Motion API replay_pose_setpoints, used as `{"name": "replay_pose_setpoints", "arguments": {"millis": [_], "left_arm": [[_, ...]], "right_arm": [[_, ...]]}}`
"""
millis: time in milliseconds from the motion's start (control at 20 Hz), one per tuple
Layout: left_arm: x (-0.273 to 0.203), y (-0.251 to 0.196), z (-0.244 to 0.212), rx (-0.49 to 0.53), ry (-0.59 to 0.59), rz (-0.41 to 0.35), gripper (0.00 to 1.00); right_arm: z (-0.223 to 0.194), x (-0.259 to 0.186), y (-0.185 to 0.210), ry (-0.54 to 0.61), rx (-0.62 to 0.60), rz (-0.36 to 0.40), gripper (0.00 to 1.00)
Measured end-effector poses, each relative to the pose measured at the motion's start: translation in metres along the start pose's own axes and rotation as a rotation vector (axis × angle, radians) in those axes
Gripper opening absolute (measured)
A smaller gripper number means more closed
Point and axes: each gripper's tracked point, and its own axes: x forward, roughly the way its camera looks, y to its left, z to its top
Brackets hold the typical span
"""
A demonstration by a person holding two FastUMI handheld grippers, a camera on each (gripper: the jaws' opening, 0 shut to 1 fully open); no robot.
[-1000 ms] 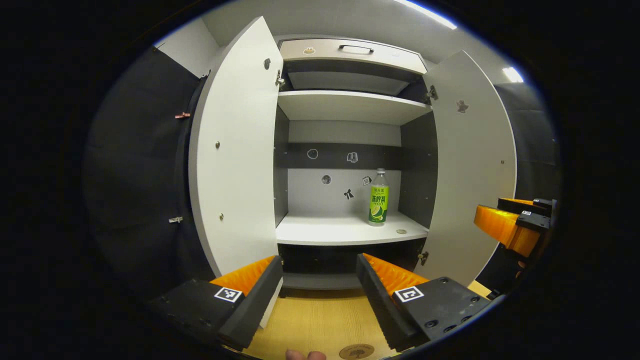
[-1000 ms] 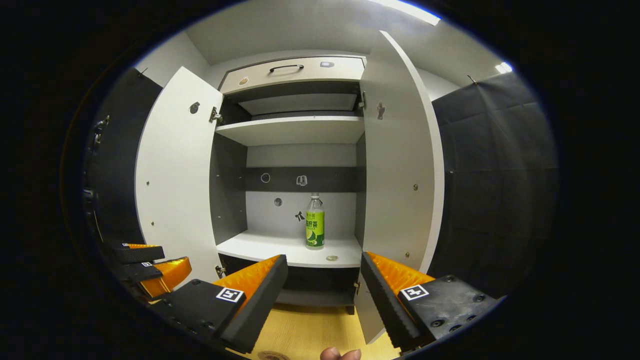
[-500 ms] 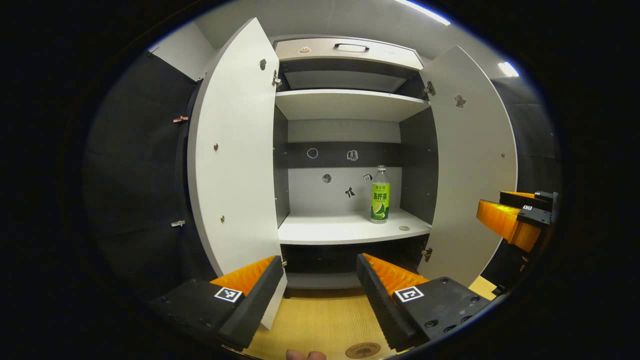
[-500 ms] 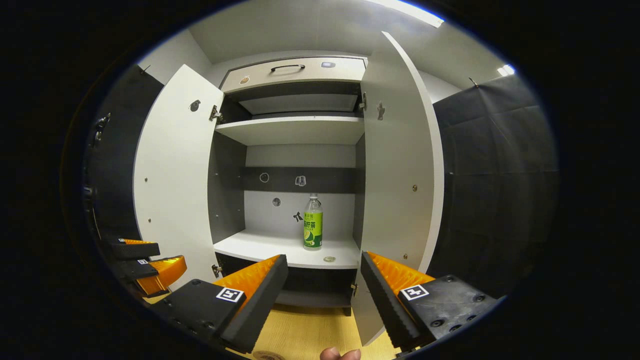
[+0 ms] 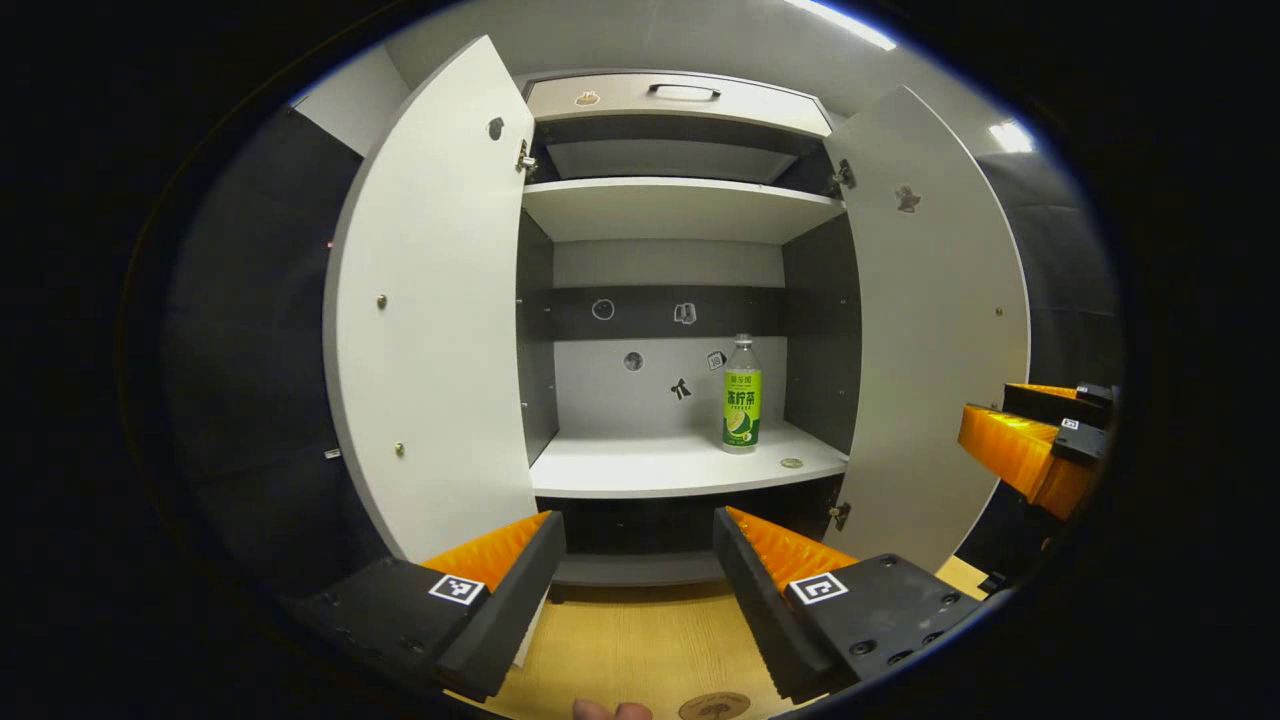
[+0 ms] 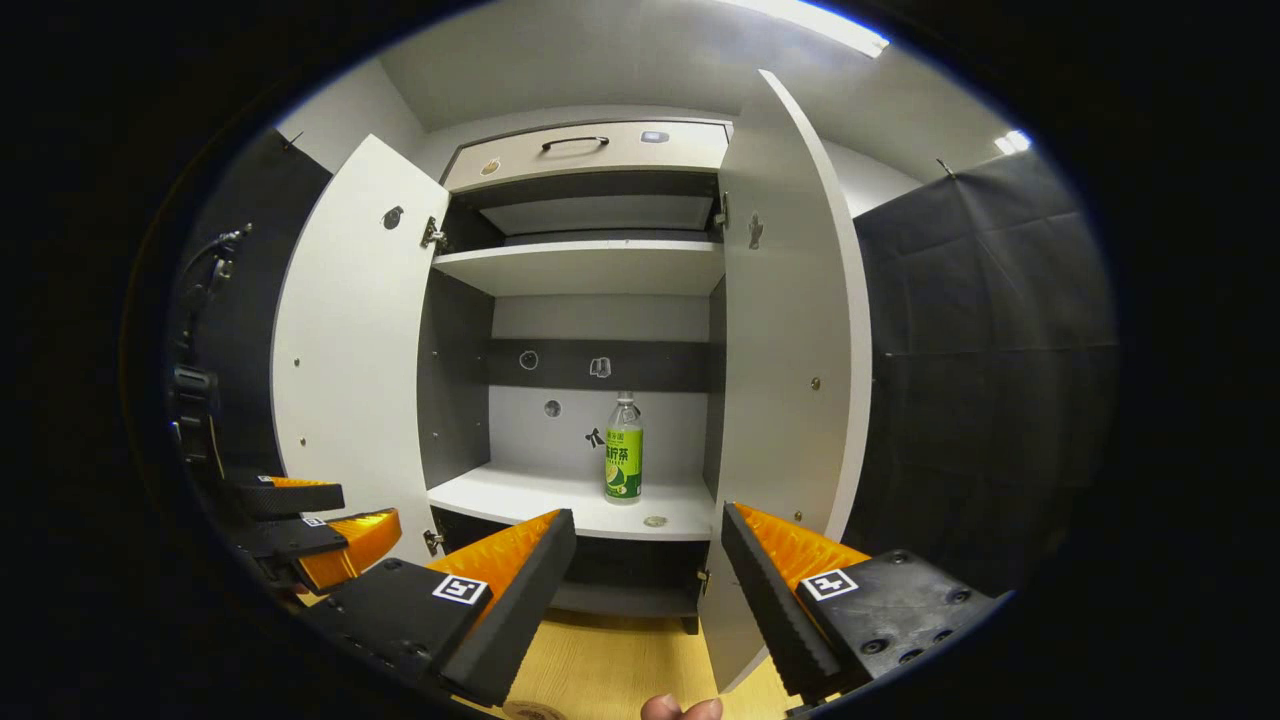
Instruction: Grasp the bottle in the cabinet with the left hand and place it on the coaster, then close the right door with the right hand and the left door with the left hand.
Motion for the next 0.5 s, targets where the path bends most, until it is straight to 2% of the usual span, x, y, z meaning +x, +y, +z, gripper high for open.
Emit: {"name": "replay_pose_setpoints", "arguments": {"millis": [350,500], "left_arm": [[0.074,-0.088,0.009,0.056,-0.019,-0.171,0.95],[0.124,-0.116,0.014,0.082,-0.038,-0.196,0.97]], "right_arm": [[0.027,-0.025,-0.036,-0.054,0.050,-0.080,0.97],[0.031,-0.035,-0.058,-0.074,0.057,-0.120,0.98]]}}
